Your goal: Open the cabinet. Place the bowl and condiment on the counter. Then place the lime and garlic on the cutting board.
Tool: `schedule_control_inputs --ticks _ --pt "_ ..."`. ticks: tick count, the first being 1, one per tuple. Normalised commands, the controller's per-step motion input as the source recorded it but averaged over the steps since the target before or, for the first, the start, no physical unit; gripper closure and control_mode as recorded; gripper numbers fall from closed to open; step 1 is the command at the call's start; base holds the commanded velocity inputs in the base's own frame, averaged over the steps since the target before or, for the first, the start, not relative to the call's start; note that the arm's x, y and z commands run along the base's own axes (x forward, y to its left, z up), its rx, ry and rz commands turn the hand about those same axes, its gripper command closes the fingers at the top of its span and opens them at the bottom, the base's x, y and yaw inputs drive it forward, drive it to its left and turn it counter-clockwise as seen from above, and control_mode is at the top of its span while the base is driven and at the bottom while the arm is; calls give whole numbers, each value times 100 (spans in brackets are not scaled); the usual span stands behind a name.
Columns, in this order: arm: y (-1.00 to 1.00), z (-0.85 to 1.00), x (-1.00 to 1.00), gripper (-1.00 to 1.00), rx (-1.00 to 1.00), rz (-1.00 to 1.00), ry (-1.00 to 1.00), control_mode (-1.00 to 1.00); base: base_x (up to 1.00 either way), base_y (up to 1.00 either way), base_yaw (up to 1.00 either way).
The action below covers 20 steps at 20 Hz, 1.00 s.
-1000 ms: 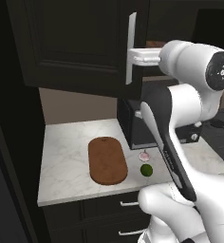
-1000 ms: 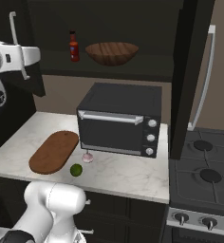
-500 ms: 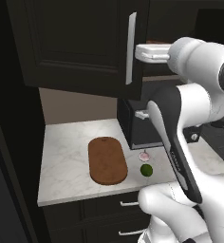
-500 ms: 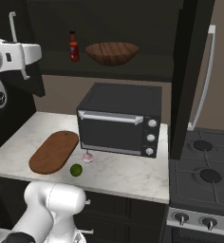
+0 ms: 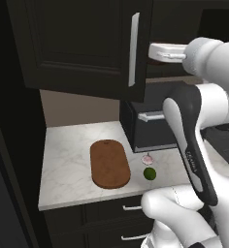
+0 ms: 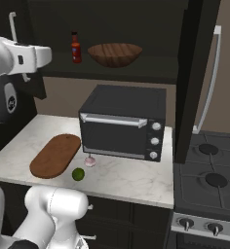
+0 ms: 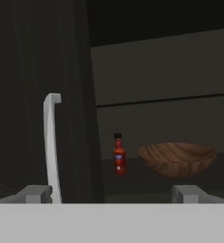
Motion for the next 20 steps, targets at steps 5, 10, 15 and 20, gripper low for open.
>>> schedule_control_inputs --ticks 5,10,15,20 --pt "0 -3 -1 -100 6 6 2 -100 0 0 0" --pt "0 -5 0 -100 3 12 0 -100 0 0 0" --pt "0 -6 0 -100 2 13 0 -100 0 0 0" --pt "-8 0 -1 -100 2 11 0 -100 0 0 0"
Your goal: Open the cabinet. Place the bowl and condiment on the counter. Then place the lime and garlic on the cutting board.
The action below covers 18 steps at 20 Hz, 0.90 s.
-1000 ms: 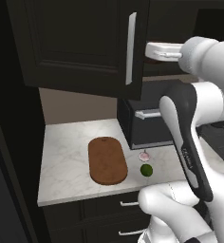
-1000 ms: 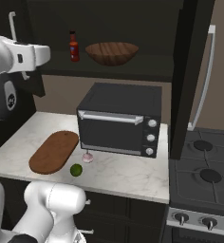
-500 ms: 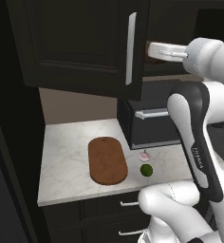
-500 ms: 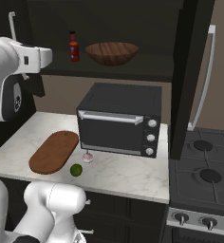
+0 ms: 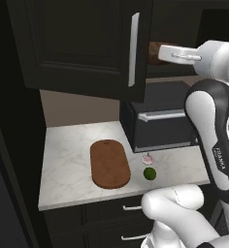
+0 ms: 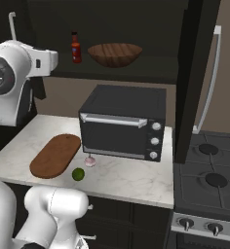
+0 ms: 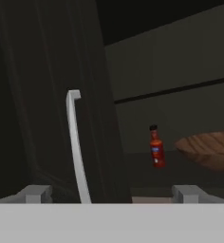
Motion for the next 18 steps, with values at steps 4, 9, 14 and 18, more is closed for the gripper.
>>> schedule_control_inputs --ticks 4,9,14,18 --pt "-13 0 0 -100 2 10 1 -100 0 0 0" --pt "-18 0 0 -100 3 12 0 -100 0 0 0" --pt "-12 -4 9 -100 3 15 1 -100 0 0 0" --pt "-9 -22 19 -100 3 18 0 -100 0 0 0"
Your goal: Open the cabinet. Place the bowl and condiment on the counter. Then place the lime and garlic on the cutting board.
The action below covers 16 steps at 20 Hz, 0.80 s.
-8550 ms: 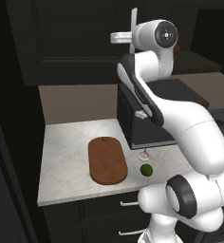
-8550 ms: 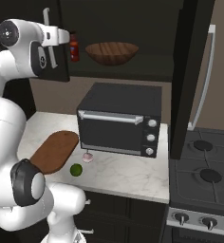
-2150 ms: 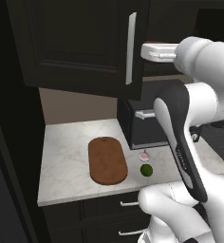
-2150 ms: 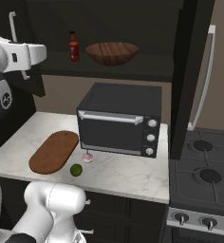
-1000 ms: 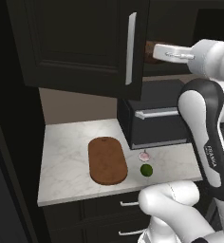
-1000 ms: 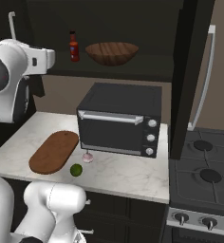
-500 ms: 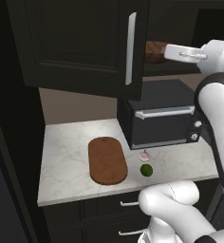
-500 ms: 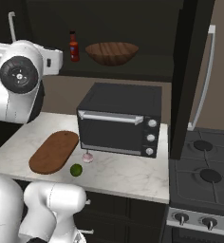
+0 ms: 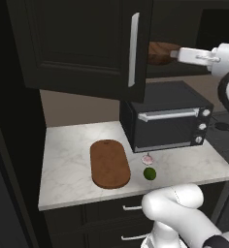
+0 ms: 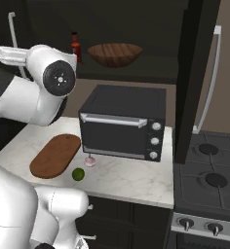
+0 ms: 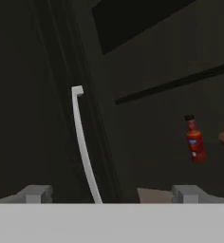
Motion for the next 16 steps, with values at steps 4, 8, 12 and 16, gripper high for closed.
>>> schedule_control_inputs --ticks 4,8,12,16 --pt "-10 -24 25 -100 3 19 0 -100 0 0 0" --pt "-6 -16 25 -100 4 18 0 -100 0 0 0" --pt "-1 -1 26 -100 4 18 1 -100 0 0 0" --pt "0 0 33 -100 3 20 6 -100 0 0 0"
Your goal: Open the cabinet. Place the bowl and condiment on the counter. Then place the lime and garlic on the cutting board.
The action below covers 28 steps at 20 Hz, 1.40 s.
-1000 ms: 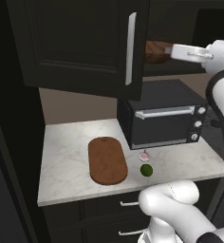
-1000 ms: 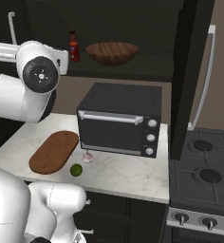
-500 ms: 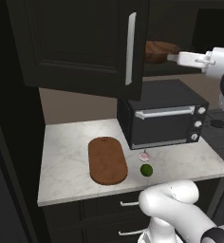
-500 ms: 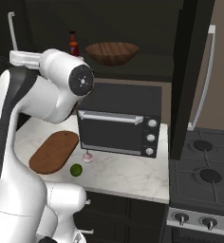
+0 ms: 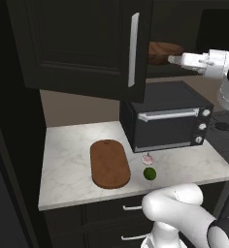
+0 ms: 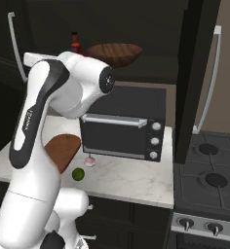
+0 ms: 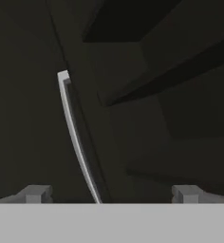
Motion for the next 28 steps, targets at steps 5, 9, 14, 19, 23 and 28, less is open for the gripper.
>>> schedule_control_inputs --ticks 5,9,14,19,23,28 --pt "0 0 36 -100 1 22 11 -100 0 0 0" --pt "0 -1 25 -100 2 16 2 -100 0 0 0" --pt "3 0 27 -100 1 9 0 -100 0 0 0" --pt "20 0 19 -100 0 1 0 -100 0 0 0" --pt "28 0 8 -100 0 0 0 -100 0 0 0" --pt "19 0 6 -100 0 0 0 -100 0 0 0"
